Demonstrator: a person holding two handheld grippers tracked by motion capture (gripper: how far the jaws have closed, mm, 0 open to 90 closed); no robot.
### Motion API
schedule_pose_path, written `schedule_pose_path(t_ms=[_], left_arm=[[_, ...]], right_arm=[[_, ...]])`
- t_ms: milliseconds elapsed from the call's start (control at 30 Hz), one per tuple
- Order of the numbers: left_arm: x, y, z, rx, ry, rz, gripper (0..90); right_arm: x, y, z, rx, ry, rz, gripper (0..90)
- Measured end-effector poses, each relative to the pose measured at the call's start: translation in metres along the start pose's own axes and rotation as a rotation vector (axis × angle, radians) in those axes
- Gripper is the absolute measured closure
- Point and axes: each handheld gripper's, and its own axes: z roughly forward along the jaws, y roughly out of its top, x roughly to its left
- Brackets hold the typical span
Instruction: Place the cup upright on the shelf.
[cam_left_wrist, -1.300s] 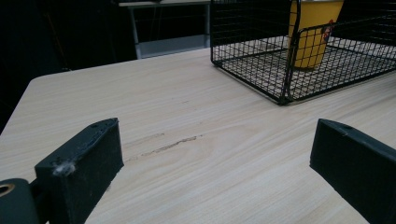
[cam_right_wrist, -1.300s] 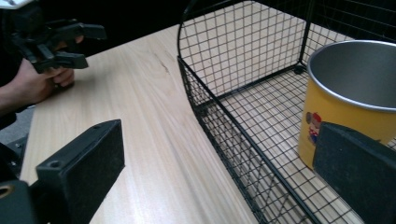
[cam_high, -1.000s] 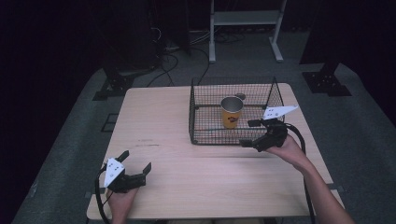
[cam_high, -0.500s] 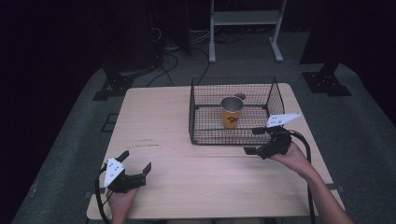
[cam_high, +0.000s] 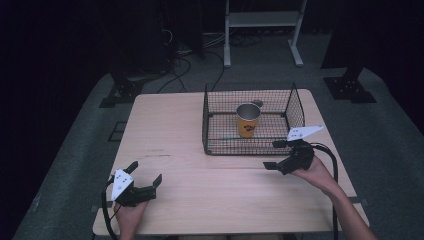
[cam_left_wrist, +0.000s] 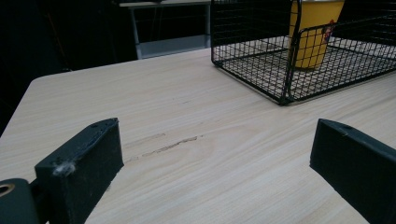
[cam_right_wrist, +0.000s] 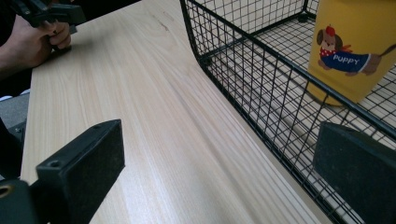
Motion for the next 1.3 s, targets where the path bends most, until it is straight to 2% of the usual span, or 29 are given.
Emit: schedule_pose_path(t_ms=[500, 1300], left_arm=[[0.000, 0.000, 0.000, -0.001, 0.000, 0.002, 1.8], [0.000, 0.000, 0.001, -0.002, 0.001, 0.002, 1.8]], right_arm=[[0.001, -0.018, -0.007, 0.006, -0.035, 0.004, 1.8], [-0.001, -0.052, -0.022, -0.007, -0.080, 0.043, 1.8]])
